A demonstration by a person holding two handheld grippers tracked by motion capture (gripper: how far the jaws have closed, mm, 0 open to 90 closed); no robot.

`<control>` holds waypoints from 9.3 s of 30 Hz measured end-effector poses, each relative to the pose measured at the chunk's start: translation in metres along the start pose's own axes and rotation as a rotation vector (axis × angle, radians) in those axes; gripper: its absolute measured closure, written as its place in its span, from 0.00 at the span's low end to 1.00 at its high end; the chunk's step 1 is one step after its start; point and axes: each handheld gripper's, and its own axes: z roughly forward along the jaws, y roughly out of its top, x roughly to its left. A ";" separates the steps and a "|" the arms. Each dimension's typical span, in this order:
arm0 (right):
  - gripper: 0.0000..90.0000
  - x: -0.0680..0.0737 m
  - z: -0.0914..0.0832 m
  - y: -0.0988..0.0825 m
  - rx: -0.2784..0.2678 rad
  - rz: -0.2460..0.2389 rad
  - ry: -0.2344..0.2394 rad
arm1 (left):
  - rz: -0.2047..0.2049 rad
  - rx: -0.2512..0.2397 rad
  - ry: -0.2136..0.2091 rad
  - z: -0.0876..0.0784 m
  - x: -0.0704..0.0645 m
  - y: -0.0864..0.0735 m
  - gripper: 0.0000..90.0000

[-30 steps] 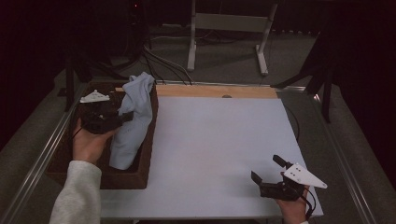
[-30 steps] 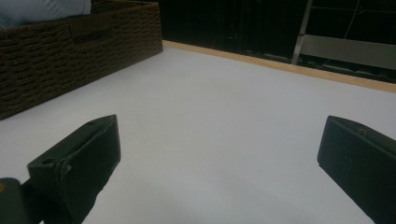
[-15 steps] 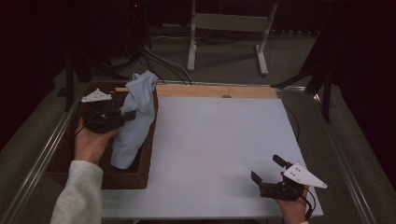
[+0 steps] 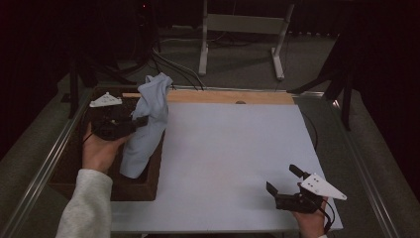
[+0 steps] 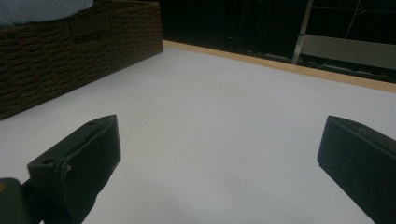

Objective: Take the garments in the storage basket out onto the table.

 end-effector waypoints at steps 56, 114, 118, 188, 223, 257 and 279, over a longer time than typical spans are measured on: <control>0.00 0.000 0.000 0.000 -0.002 0.003 0.001 | 0.021 -0.015 -0.089 0.023 -0.027 0.007 0.85; 0.00 -0.001 -0.001 0.000 -0.003 0.003 0.002 | 0.039 -0.039 -0.165 0.043 -0.056 0.017 0.85; 0.00 -0.001 -0.001 0.000 -0.003 0.003 0.002 | 0.042 -0.038 -0.171 0.045 -0.059 0.018 0.85; 0.00 -0.002 -0.001 0.000 -0.006 0.002 0.004 | 0.021 -0.031 -0.249 0.081 -0.084 0.010 0.85; 0.00 -0.002 -0.001 0.000 -0.005 0.002 0.002 | -0.013 -0.016 -0.259 0.094 -0.085 -0.004 0.84; 0.00 -0.002 -0.001 0.000 -0.005 0.002 0.004 | 0.000 -0.025 -0.198 0.104 -0.089 -0.017 0.81; 0.00 -0.002 -0.001 0.000 -0.006 0.001 0.005 | 0.010 -0.027 -0.191 0.115 -0.098 -0.026 0.82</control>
